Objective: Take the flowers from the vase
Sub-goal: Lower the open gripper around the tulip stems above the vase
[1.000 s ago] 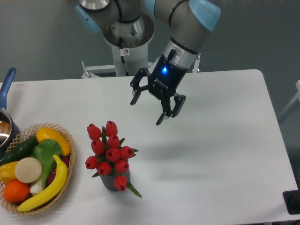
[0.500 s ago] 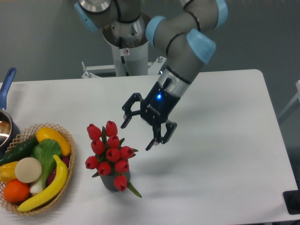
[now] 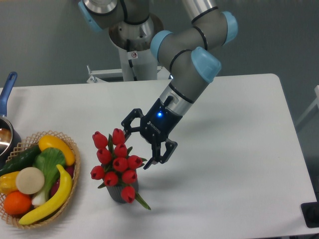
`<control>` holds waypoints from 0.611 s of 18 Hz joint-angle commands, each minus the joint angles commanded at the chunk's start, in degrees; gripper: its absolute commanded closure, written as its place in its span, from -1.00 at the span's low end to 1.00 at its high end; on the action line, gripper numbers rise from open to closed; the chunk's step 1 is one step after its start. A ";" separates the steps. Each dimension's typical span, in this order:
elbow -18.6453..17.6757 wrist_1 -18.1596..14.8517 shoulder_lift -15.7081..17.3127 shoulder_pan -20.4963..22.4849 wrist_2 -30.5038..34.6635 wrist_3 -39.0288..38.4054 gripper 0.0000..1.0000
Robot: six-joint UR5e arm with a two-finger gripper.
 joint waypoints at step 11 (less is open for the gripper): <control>0.70 0.00 -1.23 -0.97 -0.09 -0.18 -1.00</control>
